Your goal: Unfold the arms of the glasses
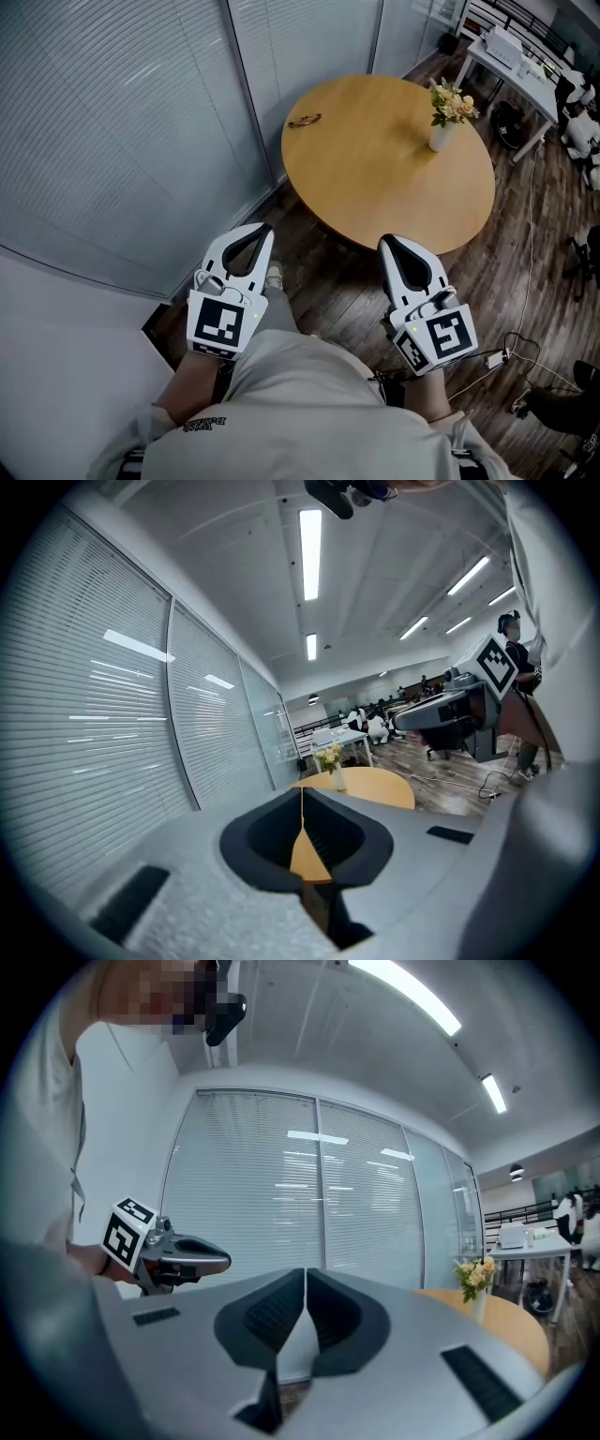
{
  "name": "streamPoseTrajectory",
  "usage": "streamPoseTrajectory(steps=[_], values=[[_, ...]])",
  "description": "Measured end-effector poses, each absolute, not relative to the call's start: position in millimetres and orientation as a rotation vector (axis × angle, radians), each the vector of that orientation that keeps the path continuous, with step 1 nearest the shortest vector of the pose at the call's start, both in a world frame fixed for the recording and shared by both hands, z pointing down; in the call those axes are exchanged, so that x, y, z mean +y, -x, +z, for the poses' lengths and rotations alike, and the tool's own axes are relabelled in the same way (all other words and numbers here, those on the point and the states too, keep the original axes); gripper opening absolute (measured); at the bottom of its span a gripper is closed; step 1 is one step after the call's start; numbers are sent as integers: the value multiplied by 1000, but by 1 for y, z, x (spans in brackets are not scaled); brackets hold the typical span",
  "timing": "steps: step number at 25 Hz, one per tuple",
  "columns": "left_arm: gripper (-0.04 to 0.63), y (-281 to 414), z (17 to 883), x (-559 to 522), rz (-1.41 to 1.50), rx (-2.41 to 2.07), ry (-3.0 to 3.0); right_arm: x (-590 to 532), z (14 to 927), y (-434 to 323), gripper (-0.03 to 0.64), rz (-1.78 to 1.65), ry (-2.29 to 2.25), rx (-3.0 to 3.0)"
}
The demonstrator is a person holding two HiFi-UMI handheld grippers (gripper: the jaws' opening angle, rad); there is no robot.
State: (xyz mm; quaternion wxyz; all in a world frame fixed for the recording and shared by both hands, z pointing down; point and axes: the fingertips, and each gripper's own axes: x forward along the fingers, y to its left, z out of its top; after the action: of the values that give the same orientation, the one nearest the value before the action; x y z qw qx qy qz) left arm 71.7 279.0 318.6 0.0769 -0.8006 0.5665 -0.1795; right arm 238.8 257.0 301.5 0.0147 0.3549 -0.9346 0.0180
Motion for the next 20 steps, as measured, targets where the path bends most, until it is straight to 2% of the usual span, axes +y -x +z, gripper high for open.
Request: streamPoseTrajectory(steps=[8, 20], values=[[25, -58, 335, 259, -546, 1674, 2414, 238, 314, -228, 34, 55, -1128, -2887], [25, 1, 352, 193, -544, 1669, 2472, 171, 328, -173, 34, 63, -1158, -2842]])
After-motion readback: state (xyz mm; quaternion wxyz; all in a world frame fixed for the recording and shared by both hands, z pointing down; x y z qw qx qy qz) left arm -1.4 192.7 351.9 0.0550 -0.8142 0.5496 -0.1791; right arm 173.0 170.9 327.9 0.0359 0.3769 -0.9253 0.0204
